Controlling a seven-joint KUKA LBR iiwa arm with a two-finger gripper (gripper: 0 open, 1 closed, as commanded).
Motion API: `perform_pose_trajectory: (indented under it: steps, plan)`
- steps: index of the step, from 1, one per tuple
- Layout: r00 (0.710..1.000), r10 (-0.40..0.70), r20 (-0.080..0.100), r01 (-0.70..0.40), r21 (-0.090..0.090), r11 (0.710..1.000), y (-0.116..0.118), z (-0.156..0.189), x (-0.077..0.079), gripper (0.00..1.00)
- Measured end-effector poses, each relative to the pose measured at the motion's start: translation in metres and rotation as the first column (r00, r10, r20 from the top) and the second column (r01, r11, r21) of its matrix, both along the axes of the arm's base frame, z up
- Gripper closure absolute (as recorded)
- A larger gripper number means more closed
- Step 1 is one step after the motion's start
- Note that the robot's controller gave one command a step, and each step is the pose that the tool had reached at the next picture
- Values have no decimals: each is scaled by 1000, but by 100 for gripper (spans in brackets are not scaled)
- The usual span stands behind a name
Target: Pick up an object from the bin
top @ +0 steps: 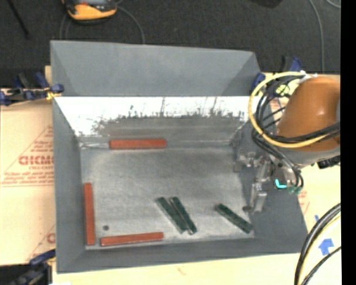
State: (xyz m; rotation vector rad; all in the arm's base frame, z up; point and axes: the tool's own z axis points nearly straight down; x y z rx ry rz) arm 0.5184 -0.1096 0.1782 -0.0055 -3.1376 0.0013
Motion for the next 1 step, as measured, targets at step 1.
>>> perform_pose_trajectory:
  steps: [1]
  plan:
    - [1000, 4, 8, -4, -1, 1000, 0, 4, 2, 0]
